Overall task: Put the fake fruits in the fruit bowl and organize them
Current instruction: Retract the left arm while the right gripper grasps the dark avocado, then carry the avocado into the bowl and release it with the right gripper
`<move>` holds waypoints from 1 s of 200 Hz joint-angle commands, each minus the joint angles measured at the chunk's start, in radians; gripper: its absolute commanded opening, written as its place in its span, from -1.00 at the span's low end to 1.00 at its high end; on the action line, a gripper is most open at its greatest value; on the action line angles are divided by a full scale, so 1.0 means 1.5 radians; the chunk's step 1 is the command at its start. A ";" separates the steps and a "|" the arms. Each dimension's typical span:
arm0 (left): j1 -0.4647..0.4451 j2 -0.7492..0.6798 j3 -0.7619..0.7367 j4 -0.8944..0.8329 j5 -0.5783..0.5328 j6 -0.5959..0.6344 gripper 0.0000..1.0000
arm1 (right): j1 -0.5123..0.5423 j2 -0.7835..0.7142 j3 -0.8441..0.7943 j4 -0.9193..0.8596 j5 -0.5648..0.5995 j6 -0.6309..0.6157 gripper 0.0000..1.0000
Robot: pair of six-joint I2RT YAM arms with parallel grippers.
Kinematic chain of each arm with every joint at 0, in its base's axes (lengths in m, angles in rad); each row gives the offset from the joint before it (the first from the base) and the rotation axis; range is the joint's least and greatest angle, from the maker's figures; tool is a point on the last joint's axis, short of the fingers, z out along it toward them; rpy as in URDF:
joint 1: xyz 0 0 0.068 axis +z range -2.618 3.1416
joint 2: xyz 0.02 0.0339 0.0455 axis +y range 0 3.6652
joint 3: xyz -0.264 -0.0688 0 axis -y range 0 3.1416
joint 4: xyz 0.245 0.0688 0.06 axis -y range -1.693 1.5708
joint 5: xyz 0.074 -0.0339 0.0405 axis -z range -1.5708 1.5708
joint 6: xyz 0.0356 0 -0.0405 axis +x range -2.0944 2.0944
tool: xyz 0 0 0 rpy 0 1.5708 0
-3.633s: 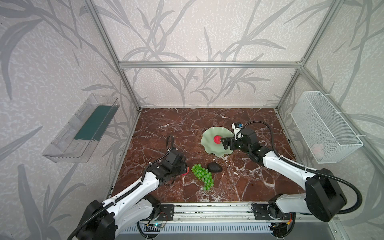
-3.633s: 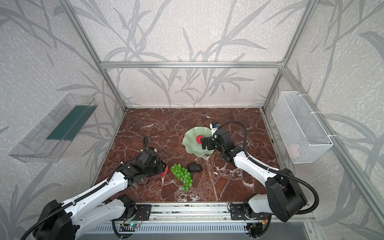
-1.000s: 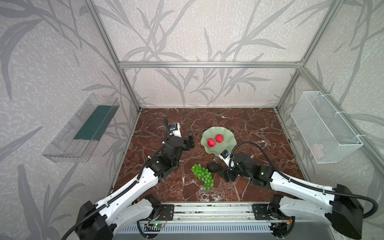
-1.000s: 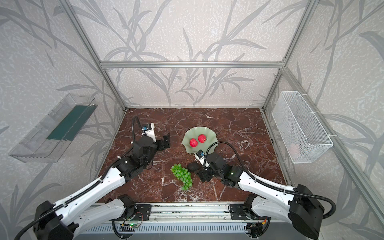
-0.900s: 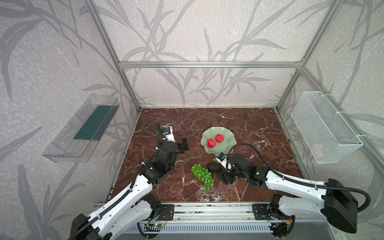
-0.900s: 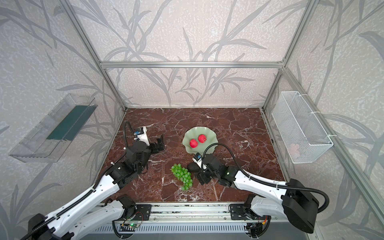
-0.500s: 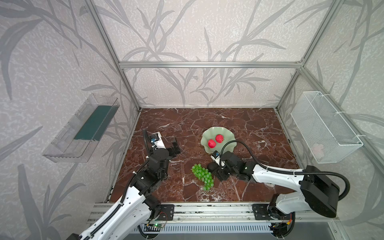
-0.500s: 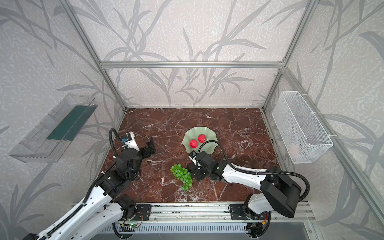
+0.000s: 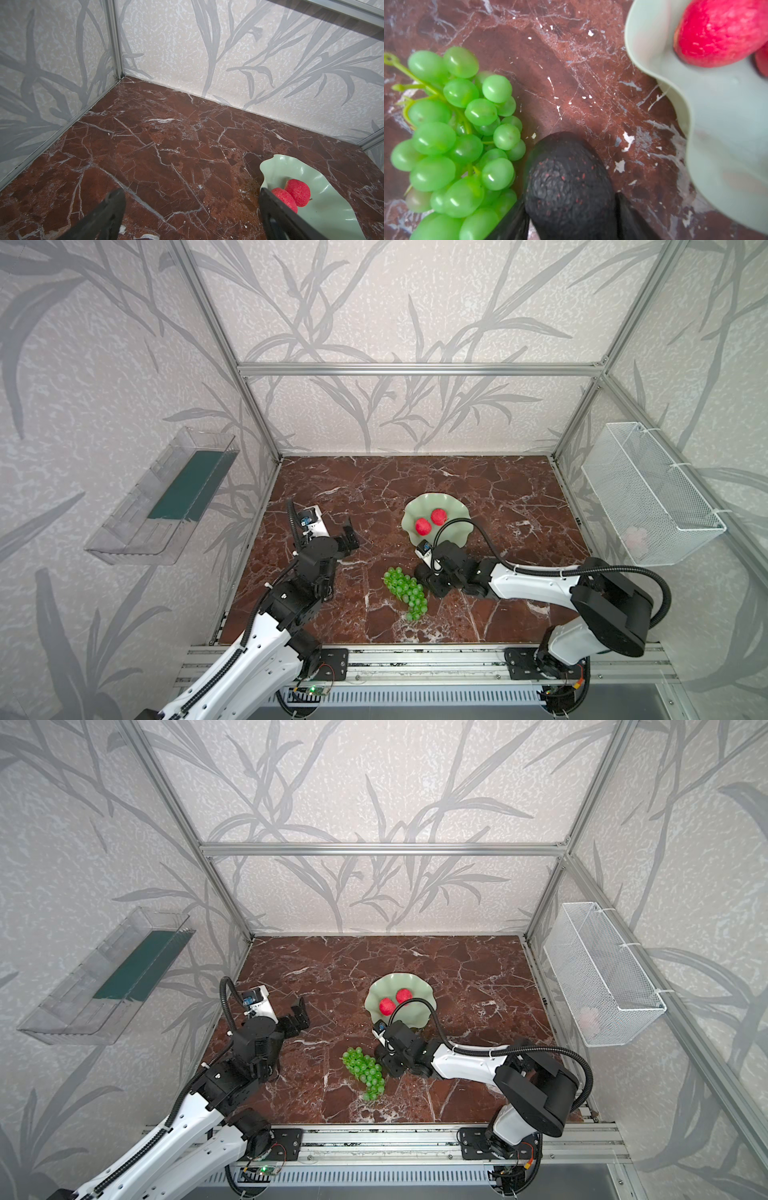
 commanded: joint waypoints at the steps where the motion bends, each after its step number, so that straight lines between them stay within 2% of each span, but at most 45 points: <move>1: 0.006 -0.006 -0.010 -0.013 -0.017 -0.020 0.99 | 0.004 -0.011 0.005 -0.003 0.012 0.014 0.10; 48: 0.015 0.002 -0.009 -0.012 -0.011 -0.031 0.99 | 0.004 -0.107 -0.051 -0.077 0.058 0.053 0.01; 94: 0.022 0.002 -0.019 0.004 -0.001 -0.047 0.99 | 0.003 -0.331 -0.139 -0.176 0.112 0.114 -0.07; 125: 0.029 0.011 -0.021 0.012 0.017 -0.056 0.99 | -0.022 -0.440 -0.126 -0.210 0.134 0.115 -0.07; 155: 0.032 0.008 -0.018 0.001 0.024 -0.061 0.99 | -0.094 -0.420 -0.078 -0.187 0.090 0.093 -0.08; 200: 0.037 -0.020 -0.012 -0.039 0.024 -0.061 0.99 | -0.171 -0.275 0.038 -0.133 0.033 0.026 -0.08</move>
